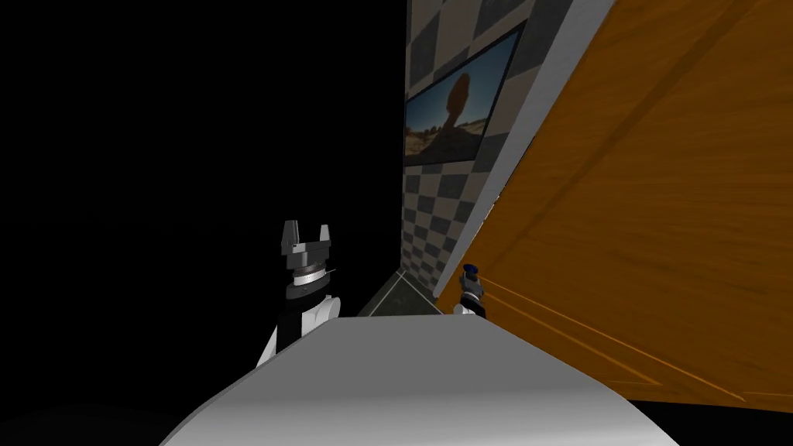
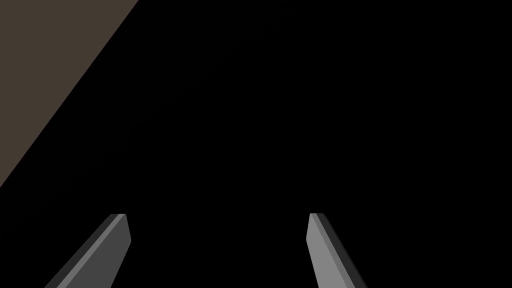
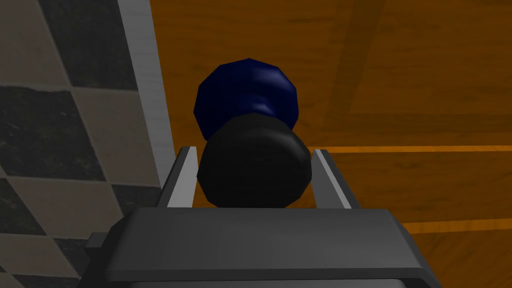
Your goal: Pull the door open
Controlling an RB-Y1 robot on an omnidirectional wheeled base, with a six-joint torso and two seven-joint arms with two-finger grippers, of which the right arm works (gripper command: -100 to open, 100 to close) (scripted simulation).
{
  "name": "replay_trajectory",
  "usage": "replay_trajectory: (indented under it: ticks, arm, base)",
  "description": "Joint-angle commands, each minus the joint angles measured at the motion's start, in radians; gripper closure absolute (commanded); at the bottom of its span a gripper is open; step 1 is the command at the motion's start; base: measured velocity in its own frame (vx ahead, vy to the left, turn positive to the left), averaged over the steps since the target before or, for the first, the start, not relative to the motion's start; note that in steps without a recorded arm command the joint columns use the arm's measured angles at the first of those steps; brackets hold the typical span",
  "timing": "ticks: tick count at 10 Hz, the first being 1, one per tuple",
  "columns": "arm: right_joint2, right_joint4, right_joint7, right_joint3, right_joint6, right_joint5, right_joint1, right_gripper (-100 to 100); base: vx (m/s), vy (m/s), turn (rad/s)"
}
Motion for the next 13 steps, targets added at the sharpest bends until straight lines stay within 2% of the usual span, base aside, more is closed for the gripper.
replay_trajectory:
  ticks: [1, 5, 8, 9, 10, 13]
  arm:
    - [-0.014, -0.003, -0.018, 0.007, -0.002, 0.005, 0.011, 100]
    - [-0.055, -0.010, -0.084, 0.050, 0.006, 0.032, 0.034, 100]
    - [-0.084, -0.016, -0.134, 0.080, 0.013, 0.053, 0.052, 100]
    - [-0.076, -0.010, -0.122, 0.075, 0.014, 0.048, 0.049, 100]
    - [-0.080, -0.020, -0.135, 0.096, 0.017, 0.061, 0.052, 100]
    - [-0.088, -0.037, -0.152, 0.132, 0.021, 0.083, 0.056, 100]
  base:
    - [-0.145, 0.082, 0.032]
    - [-0.138, 0.048, 0.063]
    - [-0.051, 0.005, 0.070]
    - [-0.008, -0.008, 0.016]
    - [-0.166, -0.022, 0.068]
    - [-0.241, -0.010, 0.075]
